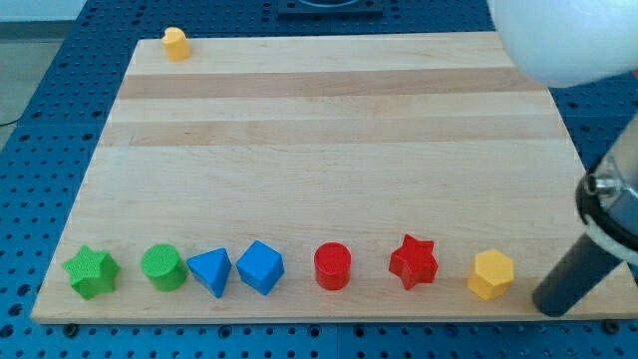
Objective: Push the blue cube close to the blue triangle
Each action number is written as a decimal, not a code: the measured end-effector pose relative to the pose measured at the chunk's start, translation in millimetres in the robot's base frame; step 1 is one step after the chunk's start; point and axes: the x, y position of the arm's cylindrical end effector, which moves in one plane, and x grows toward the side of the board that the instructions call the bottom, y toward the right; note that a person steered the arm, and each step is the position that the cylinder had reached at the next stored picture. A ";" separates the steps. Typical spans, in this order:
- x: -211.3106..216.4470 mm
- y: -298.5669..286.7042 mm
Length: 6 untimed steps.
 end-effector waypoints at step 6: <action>-27.1 -267.6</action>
